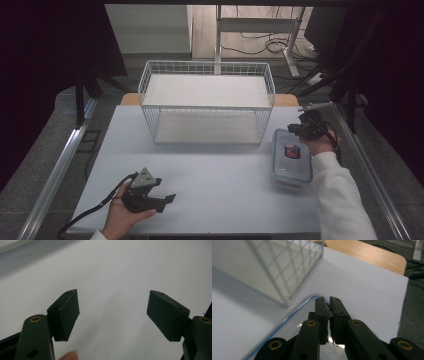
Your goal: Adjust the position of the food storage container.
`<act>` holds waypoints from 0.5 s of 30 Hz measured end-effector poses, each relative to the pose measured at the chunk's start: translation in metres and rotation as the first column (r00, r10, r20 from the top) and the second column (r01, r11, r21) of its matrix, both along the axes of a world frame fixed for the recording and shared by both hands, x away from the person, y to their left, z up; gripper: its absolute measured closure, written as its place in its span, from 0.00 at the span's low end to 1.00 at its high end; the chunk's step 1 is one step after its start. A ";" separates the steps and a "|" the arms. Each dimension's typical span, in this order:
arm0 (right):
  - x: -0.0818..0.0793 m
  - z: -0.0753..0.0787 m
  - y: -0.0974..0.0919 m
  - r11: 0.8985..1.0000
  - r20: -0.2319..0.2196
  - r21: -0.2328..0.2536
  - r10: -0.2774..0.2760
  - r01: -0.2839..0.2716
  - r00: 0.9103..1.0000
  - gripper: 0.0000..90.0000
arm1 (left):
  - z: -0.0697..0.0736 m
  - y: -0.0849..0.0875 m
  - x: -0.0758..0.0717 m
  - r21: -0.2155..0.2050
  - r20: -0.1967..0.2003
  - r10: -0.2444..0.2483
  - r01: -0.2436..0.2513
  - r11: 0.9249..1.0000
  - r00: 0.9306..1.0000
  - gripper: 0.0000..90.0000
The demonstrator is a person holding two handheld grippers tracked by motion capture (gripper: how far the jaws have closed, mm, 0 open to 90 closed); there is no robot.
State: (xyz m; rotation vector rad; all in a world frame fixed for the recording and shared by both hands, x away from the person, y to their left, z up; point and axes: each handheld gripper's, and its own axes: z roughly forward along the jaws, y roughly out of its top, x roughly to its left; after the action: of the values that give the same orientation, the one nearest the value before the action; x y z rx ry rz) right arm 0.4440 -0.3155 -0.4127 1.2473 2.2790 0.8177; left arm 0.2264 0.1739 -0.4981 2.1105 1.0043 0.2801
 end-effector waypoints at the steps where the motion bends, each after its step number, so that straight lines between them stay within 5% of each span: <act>1: 0.000 0.000 0.000 1.000 0.000 0.000 0.000 0.000 1.000 0.96 | 0.000 0.000 0.000 0.000 0.000 0.000 0.000 1.000 1.000 0.29; 7: 0.033 -0.011 0.000 0.998 -0.032 -0.061 0.001 -0.003 0.999 0.98 | -0.001 0.000 0.000 0.008 -0.003 0.000 0.000 1.000 1.000 0.28; 15: 0.051 -0.024 -0.005 0.994 -0.122 -0.109 0.004 -0.017 0.993 0.99 | -0.002 0.000 0.001 0.011 -0.006 -0.007 0.007 1.000 1.000 0.28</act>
State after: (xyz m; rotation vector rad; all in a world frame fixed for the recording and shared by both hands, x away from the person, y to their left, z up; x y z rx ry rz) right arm 0.4951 -0.3209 -0.4371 1.2678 2.3929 0.6264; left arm 0.2273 0.1734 -0.5004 2.1255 1.0010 0.2761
